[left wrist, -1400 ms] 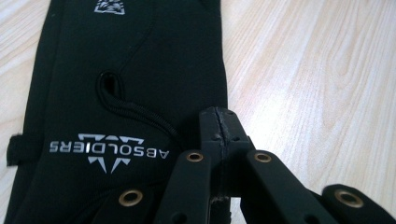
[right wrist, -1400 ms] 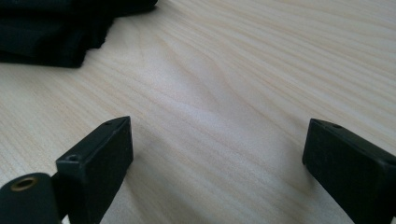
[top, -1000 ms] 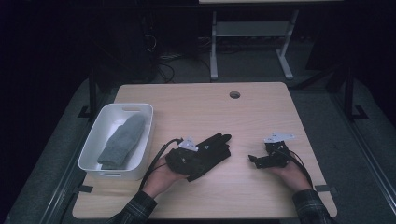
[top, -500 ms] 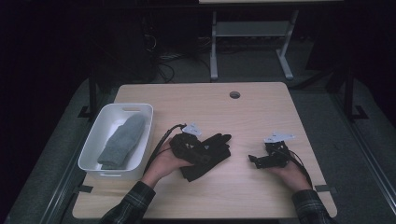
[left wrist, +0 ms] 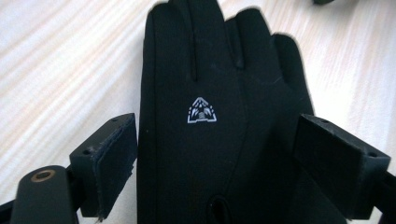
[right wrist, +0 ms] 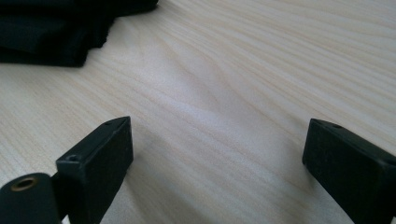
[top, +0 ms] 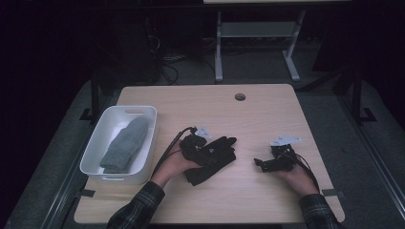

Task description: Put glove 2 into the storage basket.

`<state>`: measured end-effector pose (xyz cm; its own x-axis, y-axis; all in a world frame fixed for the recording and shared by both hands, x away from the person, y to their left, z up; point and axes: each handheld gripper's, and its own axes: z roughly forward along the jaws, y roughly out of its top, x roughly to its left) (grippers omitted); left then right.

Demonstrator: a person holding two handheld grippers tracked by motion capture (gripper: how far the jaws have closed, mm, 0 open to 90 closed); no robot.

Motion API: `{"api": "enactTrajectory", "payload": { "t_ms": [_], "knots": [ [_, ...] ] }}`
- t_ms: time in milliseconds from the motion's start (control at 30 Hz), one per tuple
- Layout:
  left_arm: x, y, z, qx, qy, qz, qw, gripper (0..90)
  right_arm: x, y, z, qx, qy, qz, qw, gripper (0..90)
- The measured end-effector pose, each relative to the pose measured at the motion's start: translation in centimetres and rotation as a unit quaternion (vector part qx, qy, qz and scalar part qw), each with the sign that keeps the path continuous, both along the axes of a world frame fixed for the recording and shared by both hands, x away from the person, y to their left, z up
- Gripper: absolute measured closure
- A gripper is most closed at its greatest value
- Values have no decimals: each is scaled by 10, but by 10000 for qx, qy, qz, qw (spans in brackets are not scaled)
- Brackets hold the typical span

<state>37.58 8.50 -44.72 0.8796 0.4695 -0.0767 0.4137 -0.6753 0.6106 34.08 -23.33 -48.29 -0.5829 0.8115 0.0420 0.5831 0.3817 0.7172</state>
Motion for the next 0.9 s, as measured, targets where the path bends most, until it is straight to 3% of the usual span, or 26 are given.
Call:
{"api": "enactTrajectory", "payload": {
  "t_ms": [67, 133, 467, 633, 767, 900],
  "knots": [
    [1, 0, -3, 89, 15, -53, 9999, 128, 0, 0, 0, -2, 0, 0, 10000, 83],
    [0, -1, -6, 38, 39, 19, 10000, 128, 0, 0, 0, 0, 1, -1, 10000, 83],
    [-1, 1, -14, 44, 137, -78, 9999, 158, 1, 0, 0, -34, -32, 61, 10000, 83],
    [-4, 1, -13, -20, 123, -192, 9997, 259, 1, 0, 0, -37, -49, 73, 10000, 83],
    [-6, 1, -11, -94, 242, -381, 9989, 467, 1, 0, 0, -33, -29, 61, 10000, 83],
    [-6, 1, -10, -177, 475, -369, 9980, 614, 1, 1, 0, -36, -18, 51, 10000, 83]
  ]
}}
